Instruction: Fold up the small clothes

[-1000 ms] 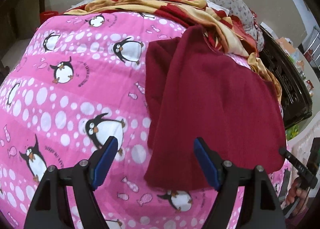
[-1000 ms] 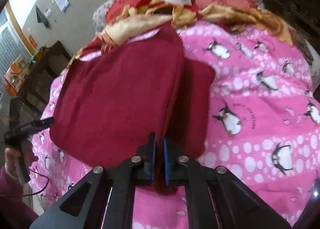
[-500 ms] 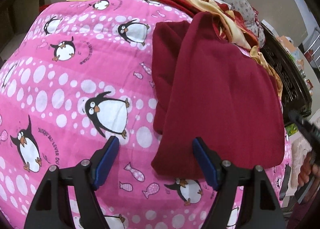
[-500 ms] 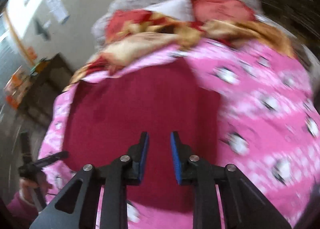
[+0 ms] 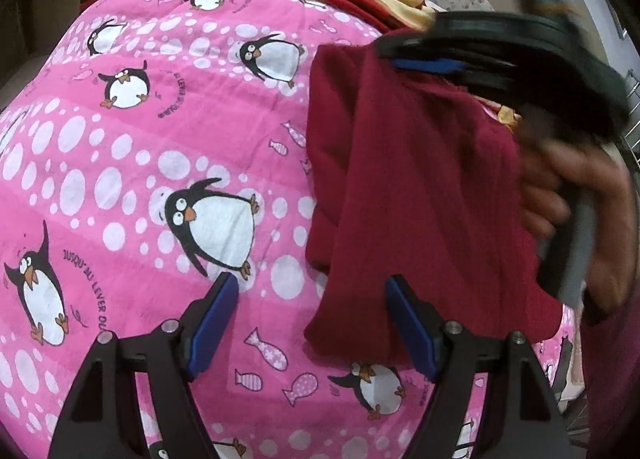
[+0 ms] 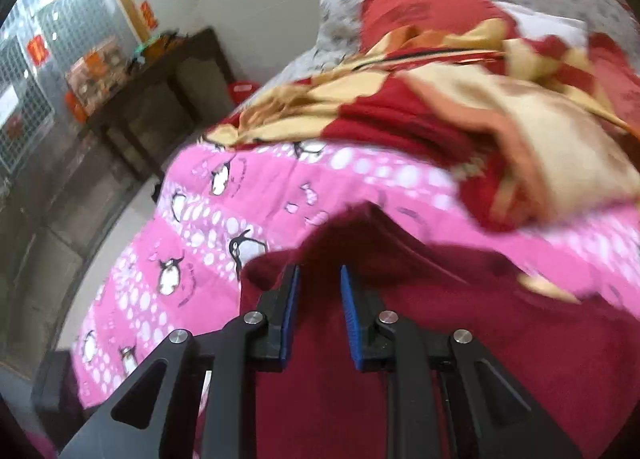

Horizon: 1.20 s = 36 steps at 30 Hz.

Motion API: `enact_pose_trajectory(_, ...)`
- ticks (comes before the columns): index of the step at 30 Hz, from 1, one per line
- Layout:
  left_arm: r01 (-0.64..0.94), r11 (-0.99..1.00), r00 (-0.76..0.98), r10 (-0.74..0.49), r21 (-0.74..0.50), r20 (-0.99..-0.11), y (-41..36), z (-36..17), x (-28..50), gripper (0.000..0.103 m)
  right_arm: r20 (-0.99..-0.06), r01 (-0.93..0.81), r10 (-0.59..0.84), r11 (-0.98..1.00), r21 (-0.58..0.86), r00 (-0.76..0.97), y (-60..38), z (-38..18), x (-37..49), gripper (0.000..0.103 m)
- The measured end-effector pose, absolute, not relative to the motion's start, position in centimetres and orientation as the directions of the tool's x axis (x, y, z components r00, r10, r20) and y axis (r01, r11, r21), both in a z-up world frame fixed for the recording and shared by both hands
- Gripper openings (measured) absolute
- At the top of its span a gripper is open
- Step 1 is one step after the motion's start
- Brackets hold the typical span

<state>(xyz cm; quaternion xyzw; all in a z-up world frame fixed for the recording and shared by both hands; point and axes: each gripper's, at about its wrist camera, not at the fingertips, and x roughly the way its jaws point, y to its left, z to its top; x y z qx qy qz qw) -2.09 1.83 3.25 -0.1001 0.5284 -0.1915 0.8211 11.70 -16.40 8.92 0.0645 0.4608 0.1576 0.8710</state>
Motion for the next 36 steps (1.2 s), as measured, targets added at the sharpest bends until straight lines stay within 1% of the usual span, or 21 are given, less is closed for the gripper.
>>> enact_pose_trajectory(1, 0.209, 0.906, 0.37, -0.421, -0.368, -0.828, 1.8, 3.3, -2.0, 0.08, -0.804, -0.205, 0.319, 0.947, 0.248, 0.502, -15.9, 8.0, 12.7, 0.024)
enact_pose_trajectory(2, 0.208, 0.905, 0.368, -0.424, -0.371, -0.827, 1.9, 3.2, -2.0, 0.08, -0.806, -0.2, 0.317, 0.948, 0.249, 0.5, -15.8, 7.5, 13.2, 0.024)
enact_pose_trajectory(5, 0.21, 0.903, 0.364, -0.428, -0.374, -0.827, 2.0, 3.2, -1.7, 0.08, -0.809, -0.191, 0.312, 0.95, 0.249, 0.499, -15.8, 7.9, 13.3, 0.024)
enact_pose_trajectory(7, 0.214, 0.904, 0.369, -0.425, -0.369, -0.827, 1.9, 3.2, -1.7, 0.08, -0.808, -0.185, 0.334, 0.943, 0.278, 0.486, -16.3, 8.7, 12.6, 0.025)
enact_pose_trajectory(9, 0.216, 0.906, 0.374, -0.422, -0.365, -0.826, 1.8, 3.2, -1.7, 0.081, -0.807, -0.19, 0.35, 0.937, 0.295, 0.475, -16.4, 9.4, 11.8, 0.033)
enact_pose_trajectory(10, 0.215, 0.906, 0.375, -0.422, -0.366, -0.825, 1.7, 3.2, -1.7, 0.081, -0.8, -0.204, 0.362, 0.932, 0.3, 0.478, -16.1, 9.7, 11.3, 0.043)
enact_pose_trajectory(11, 0.212, 0.905, 0.377, -0.423, -0.368, -0.824, 1.7, 3.1, -1.7, 0.081, -0.796, -0.217, 0.362, 0.932, 0.291, 0.485, -15.7, 10.0, 10.8, 0.05)
enact_pose_trajectory(12, 0.21, 0.905, 0.377, -0.423, -0.369, -0.824, 1.7, 3.1, -1.6, 0.081, -0.798, -0.223, 0.351, 0.935, 0.275, 0.489, -15.3, 10.1, 10.6, 0.051)
enact_pose_trajectory(16, 0.209, 0.905, 0.379, -0.424, -0.371, -0.822, 1.4, 3.0, -1.8, 0.081, -0.865, -0.227, 0.189, 0.97, 0.089, 0.465, -11.5, 8.7, 11.1, 0.053)
enact_pose_trajectory(17, 0.208, 0.904, 0.379, -0.426, -0.373, -0.822, 1.5, 3.0, -1.9, 0.081, -0.874, -0.229, 0.14, 0.973, 0.034, 0.465, -10.6, 8.1, 11.2, 0.055)
enact_pose_trajectory(20, 0.205, 0.903, 0.377, -0.429, -0.378, -0.821, 1.7, 3.0, -2.1, 0.081, -0.868, -0.25, 0.031, 0.962, -0.109, 0.496, -8.7, 7.2, 11.0, 0.062)
enact_pose_trajectory(22, 0.205, 0.903, 0.377, -0.43, -0.378, -0.821, 1.8, 3.0, -2.0, 0.082, -0.86, -0.253, 0.017, 0.959, -0.131, 0.51, -8.7, 7.0, 10.7, 0.063)
enact_pose_trajectory(24, 0.205, 0.904, 0.38, -0.428, -0.376, -0.82, 1.7, 3.0, -2.1, 0.082, -0.855, -0.257, 0.036, 0.96, -0.115, 0.517, -9.3, 7.2, 10.6, 0.057)
enact_pose_trajectory(26, 0.205, 0.904, 0.381, -0.426, -0.374, -0.821, 1.7, 2.9, -2.1, 0.082, -0.852, -0.251, 0.053, 0.963, -0.094, 0.52, -10.5, 7.6, 10.5, 0.033)
enact_pose_trajectory(27, 0.207, 0.905, 0.381, -0.424, -0.371, -0.821, 1.7, 2.9, -2.1, 0.083, -0.853, -0.25, 0.086, 0.967, -0.053, 0.515, -11.3, 7.8, 10.6, 0.029)
enact_pose_trajectory(29, 0.211, 0.907, 0.381, -0.42, -0.365, -0.824, 1.4, 2.9, -2.2, 0.084, -0.853, -0.241, 0.171, 0.969, 0.055, 0.493, -12.7, 8.2, 10.9, 0.014)
enact_pose_trajectory(30, 0.216, 0.908, 0.38, -0.416, -0.358, -0.826, 1.3, 2.9, -2.2, 0.084, -0.848, -0.232, 0.226, 0.965, 0.126, 0.479, -13.7, 8.4, 10.9, 0.013)
enact_pose_trajectory(32, 0.229, 0.907, 0.376, -0.418, -0.354, -0.827, 1.1, 3.2, -2.3, 0.084, -0.831, -0.22, 0.289, 0.953, 0.206, 0.475, -14.8, 8.9, 10.8, 0.01)
enact_pose_trajectory(34, 0.238, 0.896, 0.391, -0.442, -0.375, -0.807, 1.3, 3.9, -2.2, 0.084, -0.809, -0.213, 0.343, 0.939, 0.272, 0.478, -16.0, 9.4, 10.3, 0.01)
enact_pose_trajectory(36, 0.241, 0.881, 0.432, -0.473, -0.407, -0.768, 1.8, 4.8, -1.9, 0.088, -0.782, -0.214, 0.387, 0.922, 0.322, 0.49, -16.9, 10.3, 9.6, 0.009)
